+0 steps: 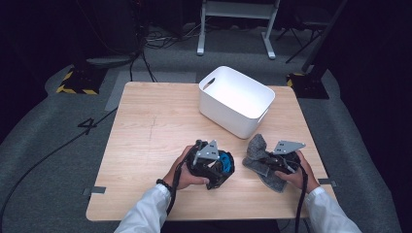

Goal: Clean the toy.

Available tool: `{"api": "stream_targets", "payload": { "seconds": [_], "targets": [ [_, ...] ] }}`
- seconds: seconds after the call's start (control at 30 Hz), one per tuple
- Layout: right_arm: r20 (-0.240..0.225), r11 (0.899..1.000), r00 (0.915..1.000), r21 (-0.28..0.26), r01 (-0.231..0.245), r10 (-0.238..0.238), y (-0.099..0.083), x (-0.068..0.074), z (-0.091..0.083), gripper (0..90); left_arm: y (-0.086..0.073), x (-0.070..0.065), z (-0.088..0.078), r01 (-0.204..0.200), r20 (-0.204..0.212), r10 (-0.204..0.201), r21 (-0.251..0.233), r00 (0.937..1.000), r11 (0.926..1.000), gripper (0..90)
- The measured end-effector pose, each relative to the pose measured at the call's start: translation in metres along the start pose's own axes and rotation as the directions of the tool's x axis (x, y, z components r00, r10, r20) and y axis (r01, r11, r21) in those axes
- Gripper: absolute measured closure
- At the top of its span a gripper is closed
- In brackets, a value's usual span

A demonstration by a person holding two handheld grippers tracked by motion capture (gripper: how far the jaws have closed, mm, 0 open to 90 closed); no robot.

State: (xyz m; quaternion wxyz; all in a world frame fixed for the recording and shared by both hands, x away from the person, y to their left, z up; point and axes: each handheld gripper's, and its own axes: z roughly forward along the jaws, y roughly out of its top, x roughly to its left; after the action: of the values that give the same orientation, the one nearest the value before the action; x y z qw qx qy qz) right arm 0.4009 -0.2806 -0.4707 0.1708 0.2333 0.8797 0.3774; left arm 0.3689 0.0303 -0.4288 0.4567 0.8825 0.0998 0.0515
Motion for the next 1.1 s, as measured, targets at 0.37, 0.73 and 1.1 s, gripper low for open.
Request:
{"api": "stream_targets", "payload": {
  "seconds": [0.37, 0.73, 1.1],
  "targets": [
    [-0.039, 1.000, 0.9991, 0.024, 0.018, -0.017, -0.001, 0.000, 0.003, 71.9, 0.006, 0.003, 0.049, 0.013, 0.017, -0.016, 0.199, 0.9997, 0.9800, 25.9],
    [-0.055, 0.999, 0.9983, 0.023, 0.022, -0.020, -0.002, 0.000, 0.003, 70.9, 0.001, -0.008, 0.080, -0.039, 0.049, 0.023, 0.357, 0.9985, 0.9332, 25.5],
    [-0.043, 1.000, 0.9991, 0.017, 0.005, -0.004, 0.009, 0.003, 0.019, 59.3, 0.006, -0.005, 0.059, -0.006, 0.030, -0.003, 0.272, 0.9995, 0.9623, 17.0]
  ]
}}
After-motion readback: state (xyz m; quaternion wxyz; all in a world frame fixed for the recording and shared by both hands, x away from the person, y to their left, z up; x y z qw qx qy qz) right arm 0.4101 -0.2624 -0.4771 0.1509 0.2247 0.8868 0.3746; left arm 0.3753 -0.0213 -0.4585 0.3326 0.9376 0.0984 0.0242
